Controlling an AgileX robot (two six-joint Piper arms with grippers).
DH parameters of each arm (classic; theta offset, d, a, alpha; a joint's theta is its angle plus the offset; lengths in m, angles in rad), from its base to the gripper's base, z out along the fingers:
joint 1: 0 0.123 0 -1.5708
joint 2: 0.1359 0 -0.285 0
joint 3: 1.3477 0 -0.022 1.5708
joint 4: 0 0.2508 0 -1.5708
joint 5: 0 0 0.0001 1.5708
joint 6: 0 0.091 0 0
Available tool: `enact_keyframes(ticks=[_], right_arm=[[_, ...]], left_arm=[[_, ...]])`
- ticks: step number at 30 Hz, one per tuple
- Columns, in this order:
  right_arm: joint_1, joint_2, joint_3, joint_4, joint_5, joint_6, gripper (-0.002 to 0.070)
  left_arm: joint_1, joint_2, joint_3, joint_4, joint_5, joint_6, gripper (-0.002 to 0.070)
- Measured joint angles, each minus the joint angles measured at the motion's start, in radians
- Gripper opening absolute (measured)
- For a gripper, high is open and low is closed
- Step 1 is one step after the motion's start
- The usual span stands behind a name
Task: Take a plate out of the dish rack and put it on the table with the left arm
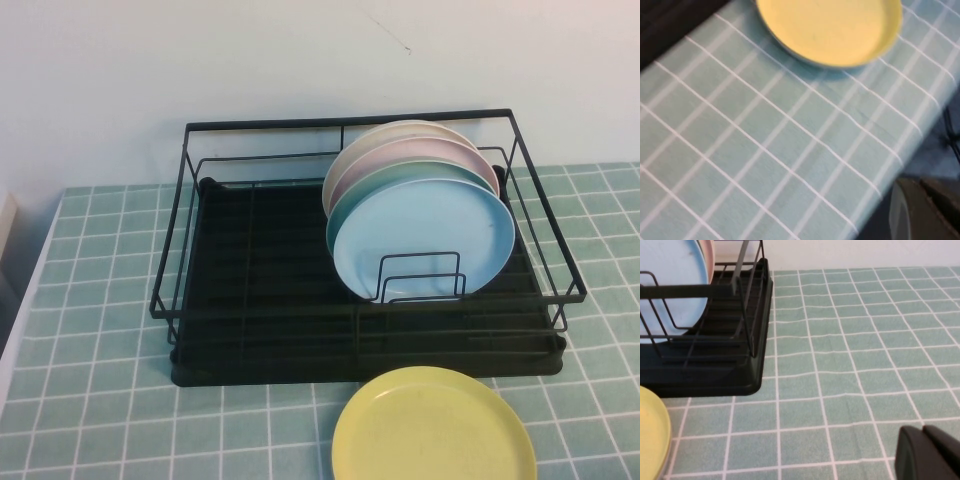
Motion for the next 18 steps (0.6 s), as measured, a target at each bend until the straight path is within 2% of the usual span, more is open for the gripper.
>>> enact_keyframes(ticks=[3,12,15,18], right_arm=[[0.000,0.000,0.000,0.000,0.000,0.000,-0.0001],[0.000,0.000,0.000,0.000,0.000,0.000,-0.0001],[0.000,0.000,0.000,0.000,0.000,0.000,-0.0001],[0.000,0.000,0.000,0.000,0.000,0.000,-0.0001]], left_arm=[[0.078,-0.097,0.066,0.038,-0.130,0.008,-0.0002],[0.323,-0.406,0.393,0.164,-0.691,0.010,-0.0002],[0.388,-0.471,0.513,0.174,-0.779,0.010,-0.0002],[0.427,-0.478,0.607,0.174,-0.791,0.010,-0.0002]])
